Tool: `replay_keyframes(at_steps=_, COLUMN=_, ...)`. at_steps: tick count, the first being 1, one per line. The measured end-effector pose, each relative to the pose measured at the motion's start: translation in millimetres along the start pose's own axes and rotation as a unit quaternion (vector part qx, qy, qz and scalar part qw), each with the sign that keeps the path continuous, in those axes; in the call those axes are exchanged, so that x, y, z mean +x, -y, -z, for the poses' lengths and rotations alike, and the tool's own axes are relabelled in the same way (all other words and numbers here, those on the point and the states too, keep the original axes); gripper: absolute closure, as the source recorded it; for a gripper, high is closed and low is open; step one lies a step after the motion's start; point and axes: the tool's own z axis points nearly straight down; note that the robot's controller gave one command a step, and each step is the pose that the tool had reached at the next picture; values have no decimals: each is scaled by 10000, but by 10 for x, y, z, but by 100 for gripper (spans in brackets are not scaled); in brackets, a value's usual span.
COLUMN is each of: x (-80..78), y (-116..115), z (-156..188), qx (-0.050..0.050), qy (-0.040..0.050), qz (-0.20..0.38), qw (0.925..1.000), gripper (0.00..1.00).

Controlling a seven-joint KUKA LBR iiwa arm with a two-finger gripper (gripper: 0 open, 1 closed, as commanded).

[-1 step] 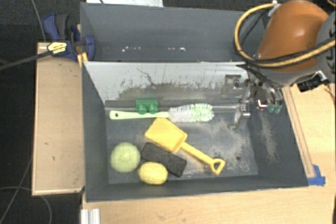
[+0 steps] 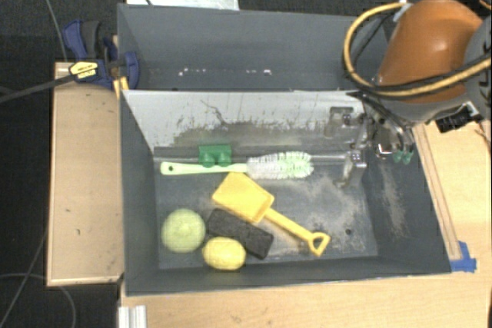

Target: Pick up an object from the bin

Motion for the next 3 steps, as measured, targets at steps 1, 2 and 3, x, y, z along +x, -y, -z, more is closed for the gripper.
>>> replay_keyframes(at_steps=1, x=-230, y=-455, z=-1444, qx=-9, qy=31, qz=-552, qw=9985, gripper=0)
replay_keyframes(at_steps=2, x=-120, y=-723, z=-705, qx=-12, qy=111, qz=-698, qw=9975, gripper=0)
replay_keyframes(at_steps=3, x=-220, y=-517, z=-1681, qx=-12, qy=47, qz=-610, qw=9981, gripper=0)
